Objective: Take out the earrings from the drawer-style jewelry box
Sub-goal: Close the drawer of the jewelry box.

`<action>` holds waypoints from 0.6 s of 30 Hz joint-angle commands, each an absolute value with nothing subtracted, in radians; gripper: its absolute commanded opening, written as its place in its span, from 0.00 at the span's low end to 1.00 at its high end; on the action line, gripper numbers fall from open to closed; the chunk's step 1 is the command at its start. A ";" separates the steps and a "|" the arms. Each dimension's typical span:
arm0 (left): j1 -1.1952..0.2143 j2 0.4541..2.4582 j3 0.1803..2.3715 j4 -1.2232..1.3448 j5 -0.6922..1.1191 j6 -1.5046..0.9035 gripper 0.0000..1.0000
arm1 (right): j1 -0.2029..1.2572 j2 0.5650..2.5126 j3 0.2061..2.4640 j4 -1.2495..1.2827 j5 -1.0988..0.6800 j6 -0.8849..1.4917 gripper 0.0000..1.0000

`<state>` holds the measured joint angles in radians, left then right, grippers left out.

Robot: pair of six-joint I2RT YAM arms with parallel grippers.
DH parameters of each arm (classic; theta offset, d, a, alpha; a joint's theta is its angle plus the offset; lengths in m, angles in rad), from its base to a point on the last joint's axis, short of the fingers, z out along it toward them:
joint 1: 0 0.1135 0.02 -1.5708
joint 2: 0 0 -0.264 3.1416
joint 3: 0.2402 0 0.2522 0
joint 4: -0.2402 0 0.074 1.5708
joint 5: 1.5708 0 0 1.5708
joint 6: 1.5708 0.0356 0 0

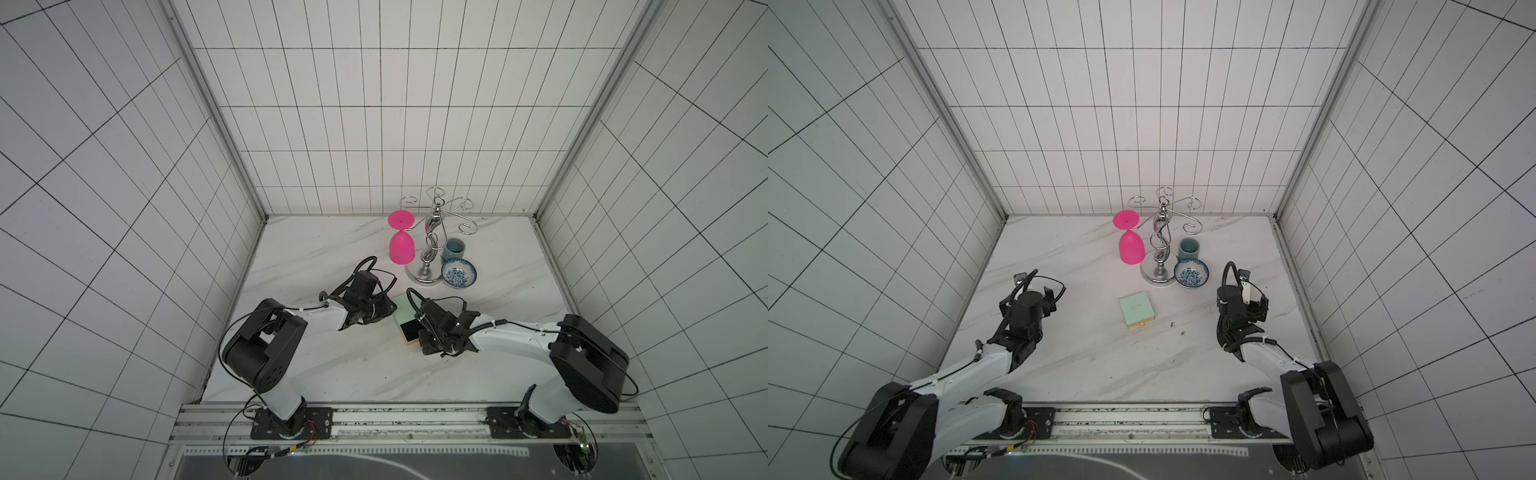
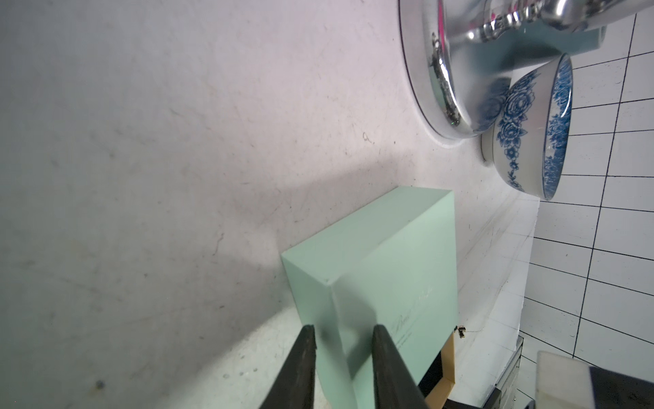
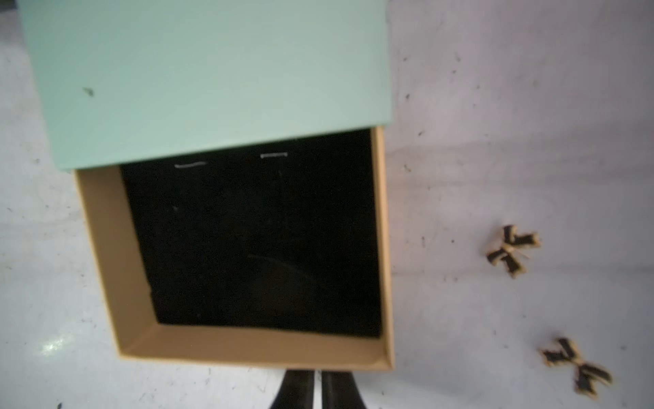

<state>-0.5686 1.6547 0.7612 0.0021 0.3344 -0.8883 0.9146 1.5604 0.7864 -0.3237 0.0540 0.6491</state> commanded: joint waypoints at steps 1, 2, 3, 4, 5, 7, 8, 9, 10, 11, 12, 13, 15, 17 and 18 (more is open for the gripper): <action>-0.574 1.673 0.776 -0.002 0.326 -0.876 0.28 | 0.900 1.587 0.860 -0.313 0.062 0.634 0.10; -0.575 1.674 0.775 -0.002 0.326 -0.876 0.28 | 0.900 1.595 0.870 -0.313 0.058 0.631 0.10; -0.575 1.674 0.775 -0.002 0.326 -0.876 0.28 | 0.900 1.603 0.879 -0.313 0.058 0.629 0.10; -0.575 1.673 0.775 -0.002 0.326 -0.875 0.28 | 0.900 1.607 0.887 -0.313 0.058 0.627 0.10; -0.576 1.671 0.775 -0.002 0.327 -0.876 0.28 | 0.900 1.612 0.895 -0.312 0.061 0.629 0.10; -0.576 1.671 0.775 -0.002 0.328 -0.876 0.28 | 0.900 1.617 0.908 -0.313 0.061 0.627 0.10; -0.576 1.672 0.775 -0.003 0.327 -0.876 0.28 | 0.899 1.619 0.918 -0.313 0.062 0.624 0.10; -0.578 1.672 0.775 -0.002 0.328 -0.875 0.28 | 0.899 1.623 0.925 -0.313 0.060 0.623 0.09; -0.578 1.671 0.775 -0.002 0.327 -0.876 0.28 | 0.898 1.626 0.934 -0.313 0.059 0.620 0.10; -0.578 1.671 0.775 -0.003 0.327 -0.876 0.28 | 0.897 1.631 0.943 -0.313 0.059 0.619 0.10; -0.578 1.672 0.775 -0.003 0.327 -0.876 0.28 | 0.894 1.639 0.950 -0.312 0.058 0.618 0.10; -0.578 1.671 0.775 -0.003 0.328 -0.876 0.28 | 0.892 1.645 0.956 -0.313 0.056 0.618 0.10; -0.578 1.671 0.775 -0.003 0.327 -0.876 0.28 | 0.881 1.660 0.968 -0.300 0.054 0.616 0.10; -0.578 1.671 0.775 -0.003 0.327 -0.876 0.28 | 0.872 1.670 0.977 -0.280 0.053 0.610 0.10; -0.579 1.671 0.774 -0.003 0.328 -0.876 0.28 | 0.865 1.674 0.983 -0.278 0.050 0.609 0.10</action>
